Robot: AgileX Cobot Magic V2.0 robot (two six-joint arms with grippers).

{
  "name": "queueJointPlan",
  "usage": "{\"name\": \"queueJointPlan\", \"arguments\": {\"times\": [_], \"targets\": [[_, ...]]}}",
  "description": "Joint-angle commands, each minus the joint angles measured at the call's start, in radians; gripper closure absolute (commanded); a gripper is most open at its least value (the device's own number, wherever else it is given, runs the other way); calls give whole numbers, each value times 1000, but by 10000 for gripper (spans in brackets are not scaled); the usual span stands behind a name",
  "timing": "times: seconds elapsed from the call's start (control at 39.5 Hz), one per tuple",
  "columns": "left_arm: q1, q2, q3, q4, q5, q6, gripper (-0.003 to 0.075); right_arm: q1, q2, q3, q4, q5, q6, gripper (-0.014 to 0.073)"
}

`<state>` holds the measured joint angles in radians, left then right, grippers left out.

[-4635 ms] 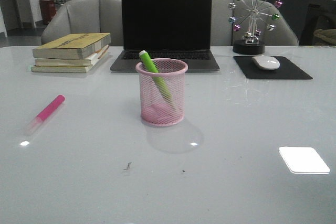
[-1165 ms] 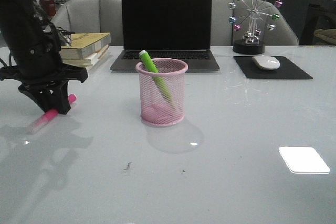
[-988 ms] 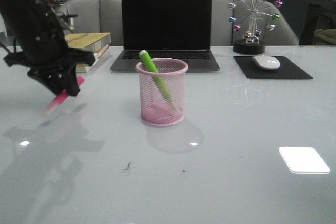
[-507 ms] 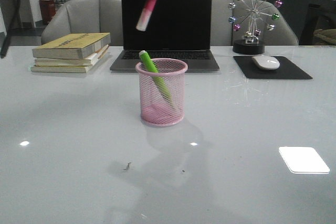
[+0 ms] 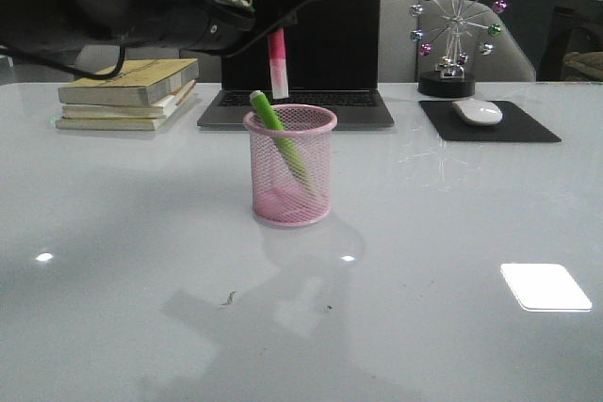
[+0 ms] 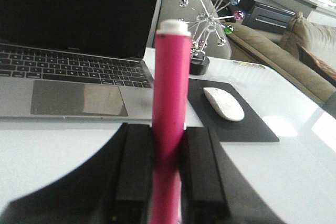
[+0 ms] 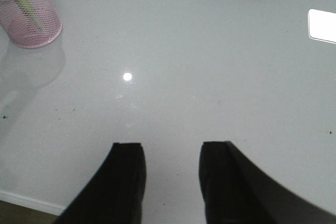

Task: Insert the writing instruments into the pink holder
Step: 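Lower the pink highlighter into the holder and release it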

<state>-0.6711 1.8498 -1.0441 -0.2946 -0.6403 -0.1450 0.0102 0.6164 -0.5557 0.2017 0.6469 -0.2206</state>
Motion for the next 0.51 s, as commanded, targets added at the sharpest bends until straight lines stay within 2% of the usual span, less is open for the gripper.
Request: {"name": "queueJointPlan", "arguments": {"times": [0.0,0.48], "targets": [[-9,-46,5,61,-142,-60,628,-7,-3,-29,1,-61,-7,209],[-9,52,9,67,-147,-60,627,-7,-3,-29,1,-60,-7,209]]}}
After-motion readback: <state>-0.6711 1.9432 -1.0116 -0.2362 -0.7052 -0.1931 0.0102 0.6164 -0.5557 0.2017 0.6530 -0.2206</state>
